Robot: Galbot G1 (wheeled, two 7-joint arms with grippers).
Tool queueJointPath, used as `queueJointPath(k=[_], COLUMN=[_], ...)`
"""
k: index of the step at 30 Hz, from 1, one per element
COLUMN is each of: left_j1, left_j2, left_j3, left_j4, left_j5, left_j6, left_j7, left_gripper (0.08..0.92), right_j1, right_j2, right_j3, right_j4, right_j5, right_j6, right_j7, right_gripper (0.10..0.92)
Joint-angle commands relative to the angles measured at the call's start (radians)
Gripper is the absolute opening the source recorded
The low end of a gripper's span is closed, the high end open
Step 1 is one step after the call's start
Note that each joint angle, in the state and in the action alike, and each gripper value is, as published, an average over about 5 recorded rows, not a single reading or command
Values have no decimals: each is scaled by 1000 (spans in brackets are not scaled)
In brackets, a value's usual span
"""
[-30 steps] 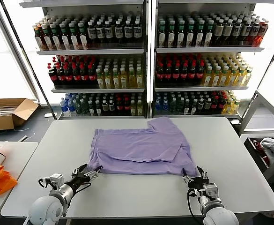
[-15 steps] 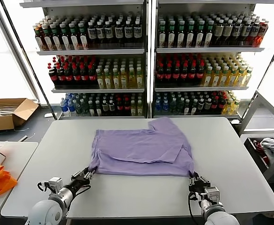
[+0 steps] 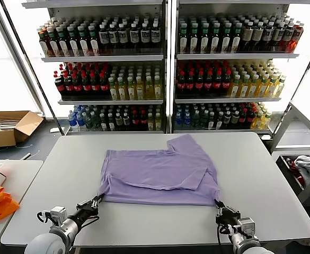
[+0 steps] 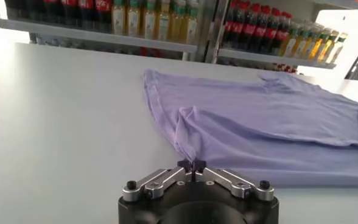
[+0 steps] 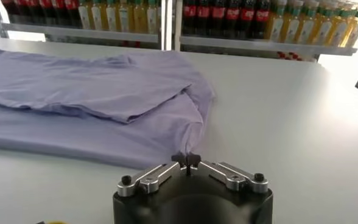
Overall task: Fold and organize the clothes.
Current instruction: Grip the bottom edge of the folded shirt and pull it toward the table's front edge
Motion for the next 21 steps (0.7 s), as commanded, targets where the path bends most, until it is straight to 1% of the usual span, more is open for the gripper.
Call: queueJointPath(k=[1,8,17,21], left_j1=[207,315,427,445], left_j2=[-23,-32,-67,-70], left_j3=[-93,-148,-207,-212], left_j4=[-208,-286,-368,-383], left_j5=[25,58,90,151], left_j6=[22,52,77,89], left_j7=[-1,-7,-15,-9], left_gripper=[84,84,89,115], right_j1=[-225,-356,-382,-372], right_j2=[-20,-48,-30,-28], right_j3=[62,68,39,31], right_j4=[179,257,277,262], right_j5=[20,-15,-55,-63], right_j6=[5,28,27,35], right_j7=[-13,3,15,31], right_gripper=[108,108,108,108])
